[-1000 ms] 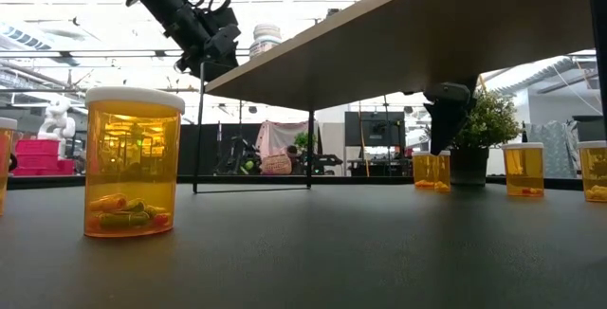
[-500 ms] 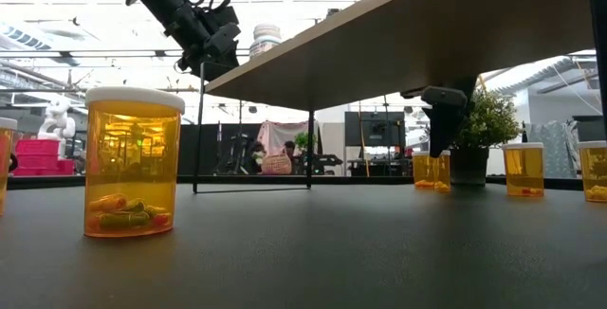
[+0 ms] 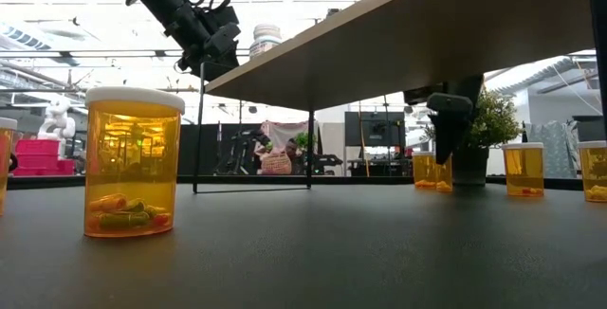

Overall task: Pick and place medicine bottles onto shelf by color
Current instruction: Put the small orange pill bottle on the shelf

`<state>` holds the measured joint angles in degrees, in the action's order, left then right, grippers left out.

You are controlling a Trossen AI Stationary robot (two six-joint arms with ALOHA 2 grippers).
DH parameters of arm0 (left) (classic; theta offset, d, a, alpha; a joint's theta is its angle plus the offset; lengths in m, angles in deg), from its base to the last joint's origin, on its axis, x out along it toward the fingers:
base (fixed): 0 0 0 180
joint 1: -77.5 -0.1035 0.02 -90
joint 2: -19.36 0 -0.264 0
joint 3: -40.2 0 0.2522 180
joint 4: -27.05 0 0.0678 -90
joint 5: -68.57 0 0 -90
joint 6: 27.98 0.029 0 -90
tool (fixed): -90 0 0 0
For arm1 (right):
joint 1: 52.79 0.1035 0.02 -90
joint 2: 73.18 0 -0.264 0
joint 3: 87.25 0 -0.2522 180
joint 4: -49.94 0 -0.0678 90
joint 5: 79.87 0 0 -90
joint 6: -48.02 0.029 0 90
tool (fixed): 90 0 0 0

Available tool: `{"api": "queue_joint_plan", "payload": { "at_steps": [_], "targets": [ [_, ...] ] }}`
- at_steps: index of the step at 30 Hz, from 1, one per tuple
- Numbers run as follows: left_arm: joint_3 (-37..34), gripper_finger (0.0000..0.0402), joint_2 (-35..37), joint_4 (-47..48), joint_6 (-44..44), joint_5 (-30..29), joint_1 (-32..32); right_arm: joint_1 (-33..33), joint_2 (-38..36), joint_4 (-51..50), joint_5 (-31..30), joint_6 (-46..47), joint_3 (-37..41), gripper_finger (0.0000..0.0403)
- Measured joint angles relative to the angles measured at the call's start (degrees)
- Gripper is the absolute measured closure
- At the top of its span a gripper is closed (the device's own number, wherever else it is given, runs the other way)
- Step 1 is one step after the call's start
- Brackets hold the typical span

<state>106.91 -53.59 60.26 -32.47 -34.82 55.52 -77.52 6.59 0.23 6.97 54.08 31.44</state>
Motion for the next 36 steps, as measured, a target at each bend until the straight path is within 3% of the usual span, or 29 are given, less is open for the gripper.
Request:
{"api": "queue_joint_plan", "payload": {
  "at_steps": [16, 26, 36],
  "targets": [
    [0.0, 0.0105, 0.0, 0.0, 0.3, 0.0, 0.0, 0.0, 0.0, 0.7, 2.0, 0.1, 0.0, 0.0295],
    [0.0, 0.0105, 0.0, 0.0, 0.3, 0.0, 0.0, 0.1, 0.0, -0.2, 1.9, -0.6, -0.4, 0.0282],
    [0.0, 0.0105, 0.0, 0.0, 0.3, 0.0, 0.0, 0.1, 0.0, -5.8, 1.5, -2.7, -6.7, 0.0286]
  ]
}}
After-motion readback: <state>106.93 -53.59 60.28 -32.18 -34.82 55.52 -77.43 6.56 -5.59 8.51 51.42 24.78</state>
